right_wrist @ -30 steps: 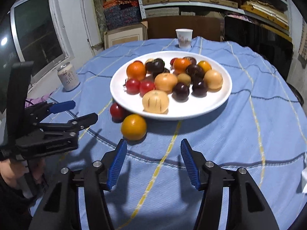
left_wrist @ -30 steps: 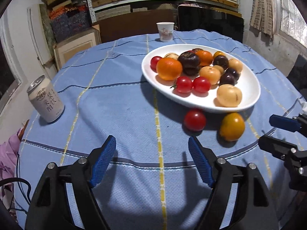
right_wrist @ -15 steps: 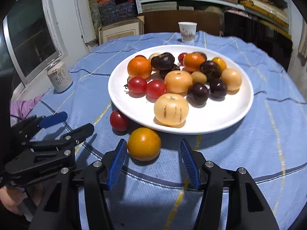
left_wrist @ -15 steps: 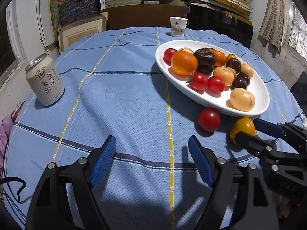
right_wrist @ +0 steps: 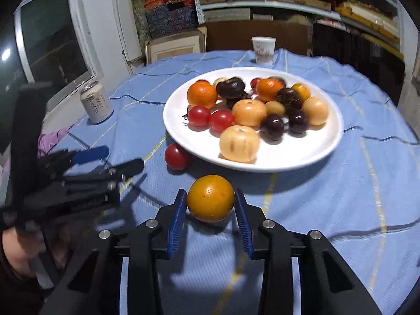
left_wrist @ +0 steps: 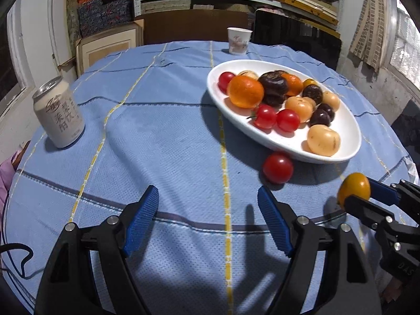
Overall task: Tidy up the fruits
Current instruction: 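Grasp a red tomato with the left tool while the right tool grasps the yellow-orange tomato, then carry the red and yellow-orange tomatoes onto the white plate and open both tools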
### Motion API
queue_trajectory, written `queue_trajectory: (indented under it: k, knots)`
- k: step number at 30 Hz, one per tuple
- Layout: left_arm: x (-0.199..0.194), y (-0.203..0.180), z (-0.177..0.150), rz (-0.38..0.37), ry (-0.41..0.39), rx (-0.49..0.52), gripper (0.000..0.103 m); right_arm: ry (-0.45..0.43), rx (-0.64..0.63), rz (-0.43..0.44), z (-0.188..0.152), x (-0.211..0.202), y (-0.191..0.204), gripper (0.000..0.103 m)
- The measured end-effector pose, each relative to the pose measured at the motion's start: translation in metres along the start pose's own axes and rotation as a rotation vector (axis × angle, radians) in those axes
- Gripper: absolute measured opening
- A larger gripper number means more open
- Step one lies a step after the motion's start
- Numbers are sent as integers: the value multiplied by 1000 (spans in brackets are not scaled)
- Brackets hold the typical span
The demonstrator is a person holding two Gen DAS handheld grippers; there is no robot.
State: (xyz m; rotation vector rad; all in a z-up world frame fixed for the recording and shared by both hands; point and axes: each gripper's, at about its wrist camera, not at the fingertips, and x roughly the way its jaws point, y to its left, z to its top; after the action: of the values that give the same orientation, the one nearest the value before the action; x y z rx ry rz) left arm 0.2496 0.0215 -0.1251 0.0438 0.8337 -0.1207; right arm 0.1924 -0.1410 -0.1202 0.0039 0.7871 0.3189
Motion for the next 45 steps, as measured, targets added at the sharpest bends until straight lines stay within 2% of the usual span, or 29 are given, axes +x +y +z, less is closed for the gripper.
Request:
queue_trajectory:
  k: [5,13,14,17,20,21,23,27,39,45]
  knots:
    - [5,-31,5,5,4,101,76,-38,38,-49,-5,-15,-14,38]
    - [19,-51,20,-18,29,142,76,-31,39,-52,-5,-11,-15,38]
    - [21,-53,22,-23,34,150,73,-33,41,-53,-5,-11,-16,38]
    - [30,-62,21,-43,64,174,55,-33,52,-50,-5,-11,-17,38]
    - [33,-65,17,-48,65,189,47,-21,61,-47,-5,-8,-19,38]
    - [33,-65,17,-54,63,192,34,-19,61,-43,-5,-7,-19,38]
    - [32,-65,16,-59,61,194,29,-22,61,-42,-5,-8,-19,38]
    - [31,-60,15,-82,58,169,29,-29,63,-39,-6,-9,-19,38]
    - [19,-60,13,-60,23,171,29,-60,47,-55,-7,-16,-15,38]
    - [3,-55,9,-61,8,162,29,-64,77,-33,-9,-23,-20,38]
